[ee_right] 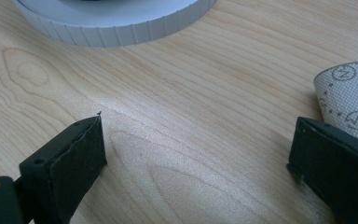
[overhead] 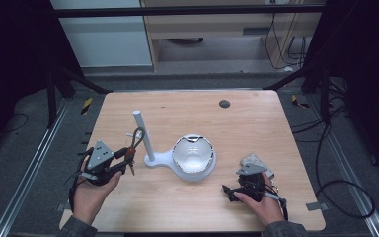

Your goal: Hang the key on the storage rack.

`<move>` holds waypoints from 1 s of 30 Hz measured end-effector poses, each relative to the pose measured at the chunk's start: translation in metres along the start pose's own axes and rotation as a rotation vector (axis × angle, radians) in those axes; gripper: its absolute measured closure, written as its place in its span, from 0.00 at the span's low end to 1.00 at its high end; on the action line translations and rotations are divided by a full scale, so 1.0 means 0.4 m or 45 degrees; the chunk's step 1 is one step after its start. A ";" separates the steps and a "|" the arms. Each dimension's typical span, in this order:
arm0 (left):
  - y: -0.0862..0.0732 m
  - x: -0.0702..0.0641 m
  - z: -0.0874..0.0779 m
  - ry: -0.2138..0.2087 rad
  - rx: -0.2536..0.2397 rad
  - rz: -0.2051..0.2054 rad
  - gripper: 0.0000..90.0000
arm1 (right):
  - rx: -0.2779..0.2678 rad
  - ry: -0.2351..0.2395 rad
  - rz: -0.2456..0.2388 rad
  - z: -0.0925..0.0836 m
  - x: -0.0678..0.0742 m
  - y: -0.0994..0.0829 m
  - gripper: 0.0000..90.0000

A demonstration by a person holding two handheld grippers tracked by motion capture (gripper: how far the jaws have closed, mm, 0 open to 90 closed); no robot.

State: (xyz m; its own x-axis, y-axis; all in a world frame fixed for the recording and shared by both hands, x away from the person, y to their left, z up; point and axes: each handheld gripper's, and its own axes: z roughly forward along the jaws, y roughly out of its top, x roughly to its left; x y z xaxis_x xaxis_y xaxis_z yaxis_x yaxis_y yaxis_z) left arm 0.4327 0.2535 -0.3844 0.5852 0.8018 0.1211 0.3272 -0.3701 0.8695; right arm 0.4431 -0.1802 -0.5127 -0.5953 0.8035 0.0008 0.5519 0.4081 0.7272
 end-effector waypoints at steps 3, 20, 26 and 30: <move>-0.004 0.000 0.017 -0.004 0.009 -0.015 0.74 | -0.001 0.000 -0.002 0.000 0.000 0.000 0.04; -0.004 -0.002 0.065 -0.026 0.047 -0.061 0.73 | -0.002 0.003 -0.006 -0.001 0.000 -0.001 0.04; -0.008 -0.003 0.076 -0.017 0.039 -0.066 0.73 | -0.002 0.004 -0.005 -0.002 0.000 -0.002 0.04; -0.009 -0.002 0.076 -0.017 0.035 -0.073 0.73 | -0.002 0.004 -0.005 -0.002 0.000 -0.001 0.04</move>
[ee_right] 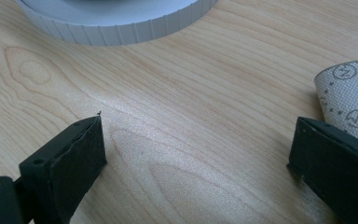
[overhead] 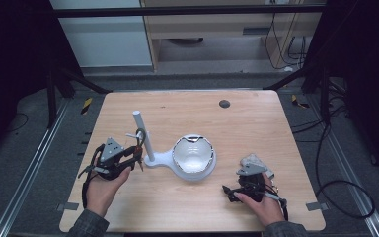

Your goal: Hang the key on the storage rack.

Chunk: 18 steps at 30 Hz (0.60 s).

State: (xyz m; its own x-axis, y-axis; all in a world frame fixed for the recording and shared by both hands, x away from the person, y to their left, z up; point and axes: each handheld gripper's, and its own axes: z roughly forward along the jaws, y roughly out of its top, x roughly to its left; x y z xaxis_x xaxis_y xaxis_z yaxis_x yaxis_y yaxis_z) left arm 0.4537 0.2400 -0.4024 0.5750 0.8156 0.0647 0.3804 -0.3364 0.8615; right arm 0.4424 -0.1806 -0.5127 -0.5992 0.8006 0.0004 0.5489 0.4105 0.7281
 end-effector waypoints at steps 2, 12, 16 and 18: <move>-0.001 0.000 0.000 -0.003 -0.001 -0.008 0.73 | 0.000 0.000 0.000 0.000 0.000 0.000 0.04; -0.071 -0.008 0.004 0.029 0.010 -0.036 0.30 | 0.000 -0.003 0.001 0.000 0.000 0.000 0.04; -0.132 0.015 0.030 0.089 0.059 -0.048 0.19 | 0.000 -0.005 0.004 0.000 0.000 0.000 0.04; -0.160 0.034 0.045 0.097 0.107 -0.079 0.15 | 0.000 -0.006 0.003 0.000 0.000 0.000 0.04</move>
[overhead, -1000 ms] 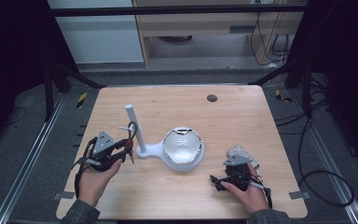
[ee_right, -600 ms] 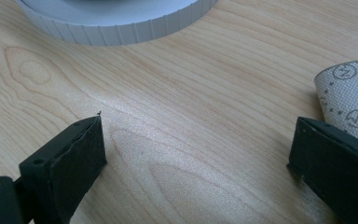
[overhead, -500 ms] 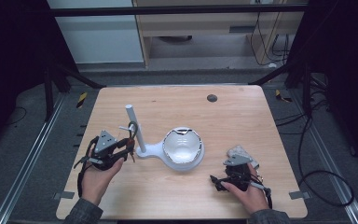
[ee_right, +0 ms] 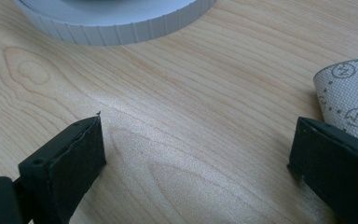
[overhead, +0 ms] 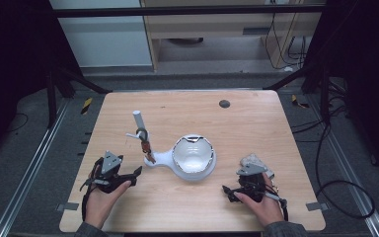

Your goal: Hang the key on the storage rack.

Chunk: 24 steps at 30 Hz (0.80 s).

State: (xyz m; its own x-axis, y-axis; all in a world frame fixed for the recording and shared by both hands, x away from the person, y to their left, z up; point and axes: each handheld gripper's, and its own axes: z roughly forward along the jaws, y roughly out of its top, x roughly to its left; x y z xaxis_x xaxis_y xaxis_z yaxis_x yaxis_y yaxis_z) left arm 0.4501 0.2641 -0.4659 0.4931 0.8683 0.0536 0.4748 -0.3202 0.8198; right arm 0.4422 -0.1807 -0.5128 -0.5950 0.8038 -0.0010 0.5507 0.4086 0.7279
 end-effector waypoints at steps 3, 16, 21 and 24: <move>-0.039 0.029 0.028 -0.008 0.108 -0.033 0.09 | -0.001 0.003 -0.003 -0.001 -0.003 -0.001 0.04; -0.069 0.053 0.060 0.010 0.215 -0.065 0.07 | -0.024 -0.037 -0.016 -0.027 -0.008 0.005 0.08; -0.079 0.051 0.069 0.015 0.232 -0.060 0.05 | -0.025 -0.054 -0.040 -0.045 -0.015 0.013 0.06; -0.083 0.051 0.068 0.017 0.214 -0.059 0.04 | -0.038 -0.052 -0.032 -0.066 -0.024 0.020 0.07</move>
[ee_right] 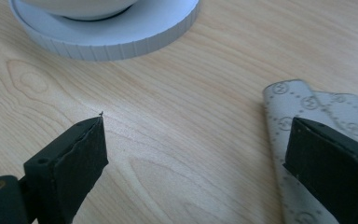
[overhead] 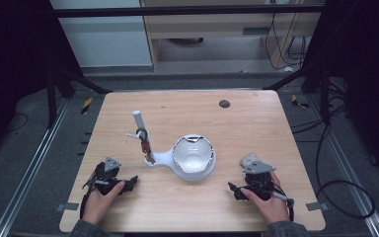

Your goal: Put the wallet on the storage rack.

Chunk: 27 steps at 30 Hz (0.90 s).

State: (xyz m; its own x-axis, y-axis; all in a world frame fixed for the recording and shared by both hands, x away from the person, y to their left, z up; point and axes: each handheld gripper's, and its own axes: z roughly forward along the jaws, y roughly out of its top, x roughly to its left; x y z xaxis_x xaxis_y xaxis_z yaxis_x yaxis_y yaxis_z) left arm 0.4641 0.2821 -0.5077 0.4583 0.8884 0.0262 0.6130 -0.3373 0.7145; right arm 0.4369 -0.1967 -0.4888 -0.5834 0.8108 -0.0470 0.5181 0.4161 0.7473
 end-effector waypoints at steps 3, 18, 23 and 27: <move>-0.002 -0.001 0.001 0.001 -0.009 -0.005 0.04 | 0.041 -0.002 0.042 -0.027 -0.028 0.002 0.08; -0.003 -0.002 0.000 0.006 -0.004 -0.007 0.03 | 0.299 -0.021 0.053 -0.105 -0.120 0.025 0.09; -0.002 -0.002 0.000 0.004 -0.002 -0.003 0.03 | 0.397 -0.008 0.072 -0.121 -0.159 0.049 0.15; -0.002 -0.003 0.000 0.003 -0.001 -0.002 0.02 | 0.500 0.012 0.096 -0.112 -0.186 0.070 0.20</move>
State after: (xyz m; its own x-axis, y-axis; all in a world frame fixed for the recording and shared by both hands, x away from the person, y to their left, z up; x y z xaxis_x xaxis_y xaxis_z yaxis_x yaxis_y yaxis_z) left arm 0.4632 0.2815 -0.5084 0.4560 0.8896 0.0266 0.6133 -0.3357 0.7149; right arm 0.4667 -0.2636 -0.4346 -0.5390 0.8423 0.0059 0.7585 0.4824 0.4382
